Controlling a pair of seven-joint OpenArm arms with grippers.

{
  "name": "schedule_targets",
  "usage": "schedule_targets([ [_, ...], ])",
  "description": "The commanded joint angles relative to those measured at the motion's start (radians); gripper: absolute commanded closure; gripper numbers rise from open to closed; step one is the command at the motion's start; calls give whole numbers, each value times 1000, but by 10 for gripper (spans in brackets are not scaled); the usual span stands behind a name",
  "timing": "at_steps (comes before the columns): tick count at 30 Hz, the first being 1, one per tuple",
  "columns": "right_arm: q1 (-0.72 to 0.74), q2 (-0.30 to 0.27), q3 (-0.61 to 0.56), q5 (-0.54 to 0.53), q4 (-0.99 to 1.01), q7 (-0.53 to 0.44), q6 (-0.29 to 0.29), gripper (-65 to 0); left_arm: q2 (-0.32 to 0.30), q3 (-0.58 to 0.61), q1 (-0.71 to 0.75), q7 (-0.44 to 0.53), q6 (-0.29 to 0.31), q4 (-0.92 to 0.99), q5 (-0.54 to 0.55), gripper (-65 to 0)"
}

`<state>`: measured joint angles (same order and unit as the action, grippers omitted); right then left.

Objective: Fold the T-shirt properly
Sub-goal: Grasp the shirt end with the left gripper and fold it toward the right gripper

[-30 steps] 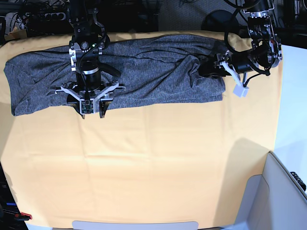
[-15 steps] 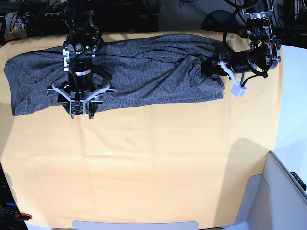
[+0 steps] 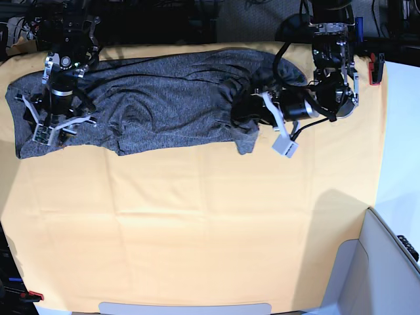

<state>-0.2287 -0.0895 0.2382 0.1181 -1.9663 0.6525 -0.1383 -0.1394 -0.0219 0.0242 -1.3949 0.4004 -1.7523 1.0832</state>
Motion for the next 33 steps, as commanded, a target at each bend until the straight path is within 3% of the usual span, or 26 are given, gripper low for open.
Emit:
schedule_targets([
  [1,-2,-8,33,10,-21,-30,-7,-307,13,20,-27,-1,-1,-16,22,-6],
  [5,-22,-8,122,9,-21,-30,2,-307,51,93,-69,-1,-1,27,21,-6],
  [9,-34,-2,188,12,-21,-30,90,-307,102,130,-120,-1,-1,104,21,-6],
  [12,-36,1,220,12,-17,-30,119,-307,134,162,-139,-1,-1,117,21,-6],
  [16,-36,1,227,12,-17,-30,122,-307,151,251,-158,1,-2,119,21,-6],
  [23,-36,1,227,13,-17,-30,122,-307,152,412,-177,110,-4,133,21,-6],
  [33,-50,1,224,13,-15,-30,122,-307,152,434,-243,231,-4,257,21,-6],
])
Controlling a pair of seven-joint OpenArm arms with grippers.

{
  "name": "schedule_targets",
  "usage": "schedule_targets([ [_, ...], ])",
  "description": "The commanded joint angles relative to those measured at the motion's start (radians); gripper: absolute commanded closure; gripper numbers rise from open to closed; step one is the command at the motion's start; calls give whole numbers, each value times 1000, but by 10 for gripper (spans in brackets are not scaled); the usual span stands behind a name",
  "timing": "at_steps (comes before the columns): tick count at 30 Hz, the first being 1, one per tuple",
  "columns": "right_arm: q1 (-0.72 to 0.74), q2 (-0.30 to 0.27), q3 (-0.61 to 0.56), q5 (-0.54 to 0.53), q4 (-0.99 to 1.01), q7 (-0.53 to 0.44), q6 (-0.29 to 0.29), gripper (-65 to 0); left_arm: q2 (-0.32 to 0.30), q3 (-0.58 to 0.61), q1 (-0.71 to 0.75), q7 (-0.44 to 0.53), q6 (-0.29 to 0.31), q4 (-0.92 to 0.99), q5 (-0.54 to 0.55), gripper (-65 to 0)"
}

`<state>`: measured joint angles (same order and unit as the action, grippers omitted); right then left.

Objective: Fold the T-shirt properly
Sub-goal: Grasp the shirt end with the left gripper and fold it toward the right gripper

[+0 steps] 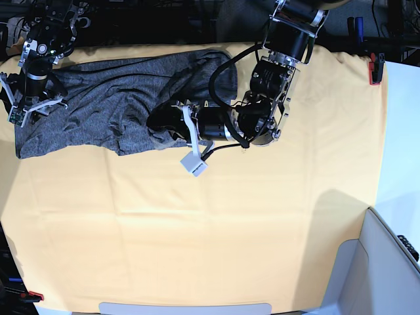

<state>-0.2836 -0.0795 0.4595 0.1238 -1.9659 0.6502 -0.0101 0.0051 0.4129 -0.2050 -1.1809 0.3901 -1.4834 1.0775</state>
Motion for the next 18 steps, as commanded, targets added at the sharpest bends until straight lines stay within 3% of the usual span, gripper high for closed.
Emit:
schedule_targets([
  [1,4,-9,3,7,-16,-28,-6,-307,8,-3,-23,28,7,-10,26,-6],
  [18,-9,20,-3,1,-16,-28,-3,-307,49,7,-38,86,7,-7,26,-8],
])
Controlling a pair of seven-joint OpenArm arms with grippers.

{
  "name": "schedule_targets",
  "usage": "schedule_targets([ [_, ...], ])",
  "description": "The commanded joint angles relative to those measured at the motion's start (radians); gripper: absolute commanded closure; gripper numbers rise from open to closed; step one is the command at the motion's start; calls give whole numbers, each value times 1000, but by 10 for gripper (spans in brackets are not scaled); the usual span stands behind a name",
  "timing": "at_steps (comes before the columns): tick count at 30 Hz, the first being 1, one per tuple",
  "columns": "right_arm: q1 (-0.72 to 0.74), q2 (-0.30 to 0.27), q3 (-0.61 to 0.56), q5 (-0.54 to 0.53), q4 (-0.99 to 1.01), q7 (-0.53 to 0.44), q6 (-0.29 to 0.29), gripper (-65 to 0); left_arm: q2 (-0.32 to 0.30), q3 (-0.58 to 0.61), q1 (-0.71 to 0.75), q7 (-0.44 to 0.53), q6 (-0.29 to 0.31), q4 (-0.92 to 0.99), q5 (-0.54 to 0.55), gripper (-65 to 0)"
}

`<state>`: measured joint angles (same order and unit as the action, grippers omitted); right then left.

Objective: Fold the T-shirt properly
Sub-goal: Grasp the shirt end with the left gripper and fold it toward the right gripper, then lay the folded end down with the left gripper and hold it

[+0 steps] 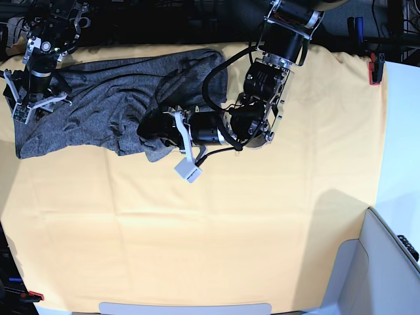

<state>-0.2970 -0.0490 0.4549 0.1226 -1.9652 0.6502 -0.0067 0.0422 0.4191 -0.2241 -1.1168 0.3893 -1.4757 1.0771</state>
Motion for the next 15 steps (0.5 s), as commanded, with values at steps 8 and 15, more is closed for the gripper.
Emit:
schedule_targets([
  [8,5,-10,0,2,-15,-28,-5,-307,14,1,22,19,9,-15,33,-267],
  [15,5,-10,0,2,-12,-28,-5,-307,11,-10,36,14,9,-15,33,-290],
])
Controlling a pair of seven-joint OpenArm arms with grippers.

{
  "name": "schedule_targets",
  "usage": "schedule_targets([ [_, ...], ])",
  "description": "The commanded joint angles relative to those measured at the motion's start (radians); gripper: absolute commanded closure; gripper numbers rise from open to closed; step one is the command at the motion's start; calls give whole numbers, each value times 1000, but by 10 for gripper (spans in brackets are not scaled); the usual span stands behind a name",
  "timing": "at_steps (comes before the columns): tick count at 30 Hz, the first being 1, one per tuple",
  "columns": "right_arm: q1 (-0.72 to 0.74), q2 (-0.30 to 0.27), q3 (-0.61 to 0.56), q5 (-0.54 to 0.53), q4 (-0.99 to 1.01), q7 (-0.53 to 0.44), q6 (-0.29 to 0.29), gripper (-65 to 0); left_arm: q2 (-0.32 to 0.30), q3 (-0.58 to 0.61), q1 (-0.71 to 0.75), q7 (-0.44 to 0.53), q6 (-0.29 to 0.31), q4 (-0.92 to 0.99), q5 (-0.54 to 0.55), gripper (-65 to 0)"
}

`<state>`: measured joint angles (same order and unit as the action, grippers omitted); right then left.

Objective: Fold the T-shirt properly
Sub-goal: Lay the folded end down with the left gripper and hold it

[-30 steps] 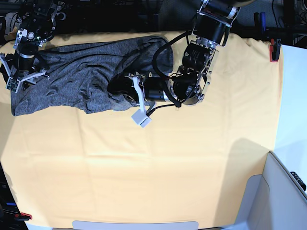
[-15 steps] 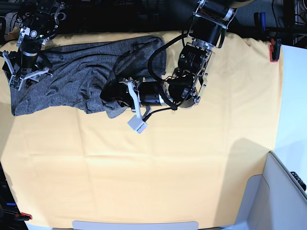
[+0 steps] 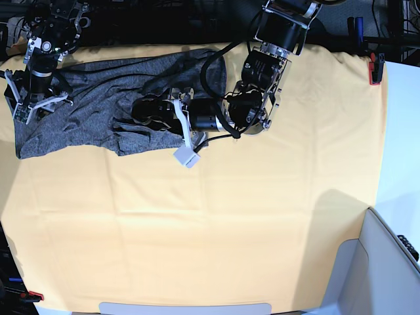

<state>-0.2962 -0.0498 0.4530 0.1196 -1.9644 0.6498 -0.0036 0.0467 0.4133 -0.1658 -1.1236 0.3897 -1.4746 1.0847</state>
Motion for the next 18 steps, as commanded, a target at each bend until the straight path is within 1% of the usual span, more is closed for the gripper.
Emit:
schedule_targets([
  [1,4,-9,2,5,-8,-28,-8,-308,5,-7,-22,21,8,-19,25,-289],
  [3,4,-9,2,5,4,-31,-8,-308,-1,-41,-21,20,7,-27,27,-288],
  [9,4,-6,2,5,18,-31,-6,-308,-126,-221,27,-43,7,-142,27,-250],
  [11,4,-3,2,5,21,-31,-6,-308,-158,-258,53,-45,7,-156,27,-248],
  [15,9,-3,2,5,32,-32,-6,-308,-213,-276,104,-40,7,-143,19,-250],
  [18,12,-3,-18,5,33,-32,-6,-308,-232,-278,136,-33,7,-102,19,-250],
])
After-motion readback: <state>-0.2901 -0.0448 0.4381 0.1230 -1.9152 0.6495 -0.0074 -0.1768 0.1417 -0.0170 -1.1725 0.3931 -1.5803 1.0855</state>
